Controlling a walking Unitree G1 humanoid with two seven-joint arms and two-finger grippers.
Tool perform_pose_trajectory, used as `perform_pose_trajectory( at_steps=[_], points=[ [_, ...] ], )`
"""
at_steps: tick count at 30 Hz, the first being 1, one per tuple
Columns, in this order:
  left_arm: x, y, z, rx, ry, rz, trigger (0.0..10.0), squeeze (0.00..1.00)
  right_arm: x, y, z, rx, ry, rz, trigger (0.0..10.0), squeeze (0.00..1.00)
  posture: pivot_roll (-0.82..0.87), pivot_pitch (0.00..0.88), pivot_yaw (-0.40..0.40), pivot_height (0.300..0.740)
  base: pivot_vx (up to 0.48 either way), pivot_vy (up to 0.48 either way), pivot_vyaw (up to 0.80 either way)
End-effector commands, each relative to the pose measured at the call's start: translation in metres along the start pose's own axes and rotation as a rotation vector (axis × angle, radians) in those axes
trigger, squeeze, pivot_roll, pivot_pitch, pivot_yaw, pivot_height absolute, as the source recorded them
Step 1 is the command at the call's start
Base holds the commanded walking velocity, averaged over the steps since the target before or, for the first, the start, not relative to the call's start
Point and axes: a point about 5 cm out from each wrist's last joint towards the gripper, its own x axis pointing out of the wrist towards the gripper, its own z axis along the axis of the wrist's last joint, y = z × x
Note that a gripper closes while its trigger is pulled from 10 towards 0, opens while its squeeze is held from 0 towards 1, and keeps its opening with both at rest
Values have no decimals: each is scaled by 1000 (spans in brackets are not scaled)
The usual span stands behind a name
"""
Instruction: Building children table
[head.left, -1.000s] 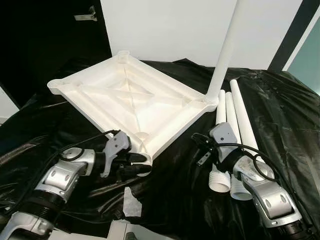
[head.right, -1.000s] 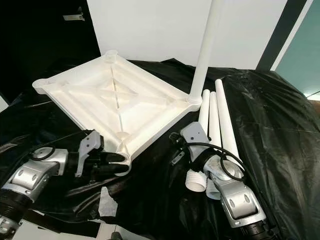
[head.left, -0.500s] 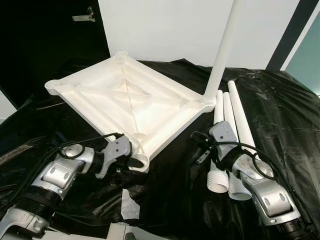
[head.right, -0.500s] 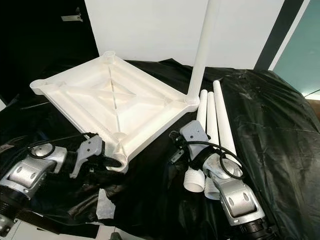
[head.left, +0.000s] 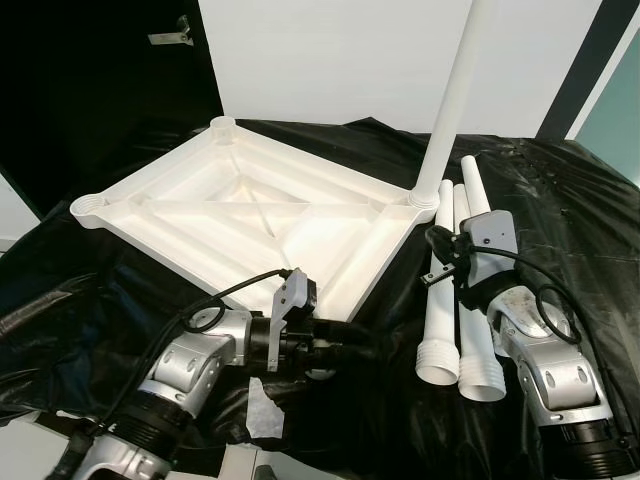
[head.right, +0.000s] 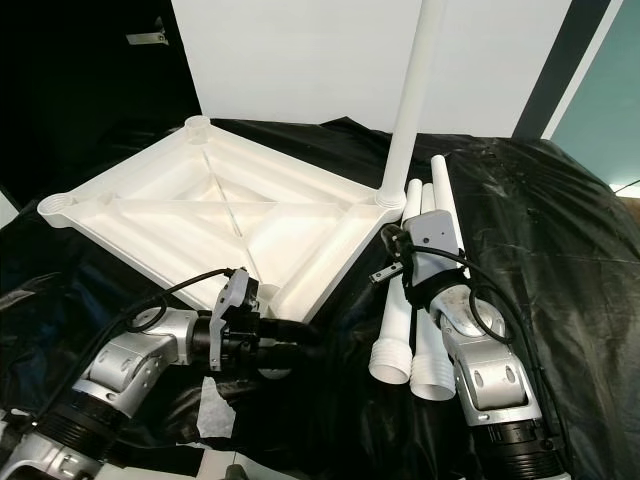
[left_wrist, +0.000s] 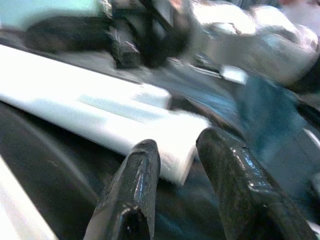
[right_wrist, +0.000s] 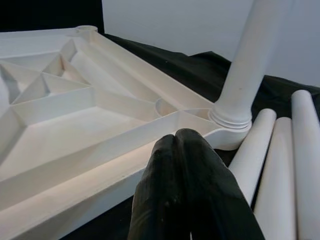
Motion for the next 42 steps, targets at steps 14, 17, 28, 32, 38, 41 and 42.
perform_pose_trajectory(
  at_steps=[14,17,28,32,38,41,42],
  points=[
    [-55,12,-9,95,143,235,10000,0,4,7,-9,8,33,21,10000,0,19,0,-26,740,0,0,0],
    [-67,14,-17,123,223,271,10000,0,5,9,-9,8,35,27,10000,0,23,0,-30,740,0,0,0],
    [-100,17,-10,91,336,210,10000,1000,10,8,-10,3,33,41,10000,0,28,0,-35,740,0,0,0],
    [-99,17,-10,99,331,200,10000,1000,10,8,-9,2,31,40,10000,0,24,0,-32,740,0,0,0],
    [-102,17,-13,103,384,155,10000,0,11,8,-10,1,29,36,10000,0,22,0,-26,740,0,0,0],
    [-104,16,-14,101,412,133,10000,0,12,8,-10,0,29,34,10000,0,22,0,-25,740,0,0,0],
    [-106,15,-14,90,424,115,10000,0,12,8,-10,0,28,33,10000,0,22,0,-25,740,0,0,0]
  ],
)
